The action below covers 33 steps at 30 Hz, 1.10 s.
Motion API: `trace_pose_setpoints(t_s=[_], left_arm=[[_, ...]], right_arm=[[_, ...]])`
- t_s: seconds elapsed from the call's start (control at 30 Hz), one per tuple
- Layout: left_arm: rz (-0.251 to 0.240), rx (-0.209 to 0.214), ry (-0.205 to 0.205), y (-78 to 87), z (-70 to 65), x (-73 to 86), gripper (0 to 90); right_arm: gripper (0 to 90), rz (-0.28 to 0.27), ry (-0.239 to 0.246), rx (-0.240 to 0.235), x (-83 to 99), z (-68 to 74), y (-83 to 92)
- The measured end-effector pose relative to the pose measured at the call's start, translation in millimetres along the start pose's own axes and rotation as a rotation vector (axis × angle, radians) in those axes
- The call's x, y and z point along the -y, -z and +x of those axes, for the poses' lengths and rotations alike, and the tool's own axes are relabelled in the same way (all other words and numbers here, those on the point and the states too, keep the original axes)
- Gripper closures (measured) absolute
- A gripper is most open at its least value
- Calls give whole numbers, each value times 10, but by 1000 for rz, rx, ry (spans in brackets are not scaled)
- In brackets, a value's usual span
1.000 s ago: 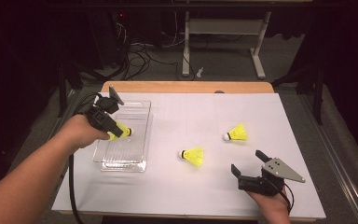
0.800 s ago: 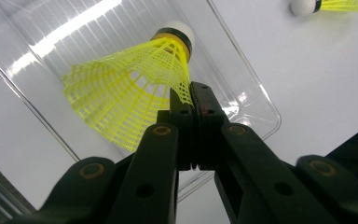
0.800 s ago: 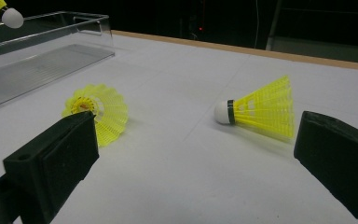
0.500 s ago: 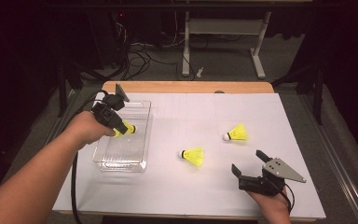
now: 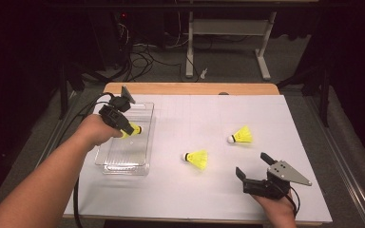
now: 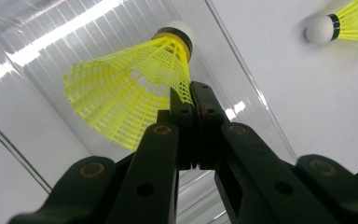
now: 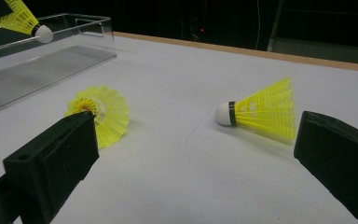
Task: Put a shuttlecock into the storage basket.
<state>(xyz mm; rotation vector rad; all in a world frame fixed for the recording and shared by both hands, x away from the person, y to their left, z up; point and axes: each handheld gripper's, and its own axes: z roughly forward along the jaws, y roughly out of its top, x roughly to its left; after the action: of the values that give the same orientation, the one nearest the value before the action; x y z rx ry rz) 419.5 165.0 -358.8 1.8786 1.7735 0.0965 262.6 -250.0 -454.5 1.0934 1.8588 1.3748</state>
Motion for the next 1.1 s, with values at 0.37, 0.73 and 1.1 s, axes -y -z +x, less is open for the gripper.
trace_pose_setpoints(t_s=[0.37,0.73,1.1], left_arm=[[-16,-9,14,-101,-5,-12,888],[-18,-22,17,-249,-13,-28,888],[-41,-37,19,-397,-3,-72,888]], right_arm=[[1,2,1,0,1,6,1],[1,-4,-3,2,-3,-2,11],[2,-5,-5,4,-6,-11,18]])
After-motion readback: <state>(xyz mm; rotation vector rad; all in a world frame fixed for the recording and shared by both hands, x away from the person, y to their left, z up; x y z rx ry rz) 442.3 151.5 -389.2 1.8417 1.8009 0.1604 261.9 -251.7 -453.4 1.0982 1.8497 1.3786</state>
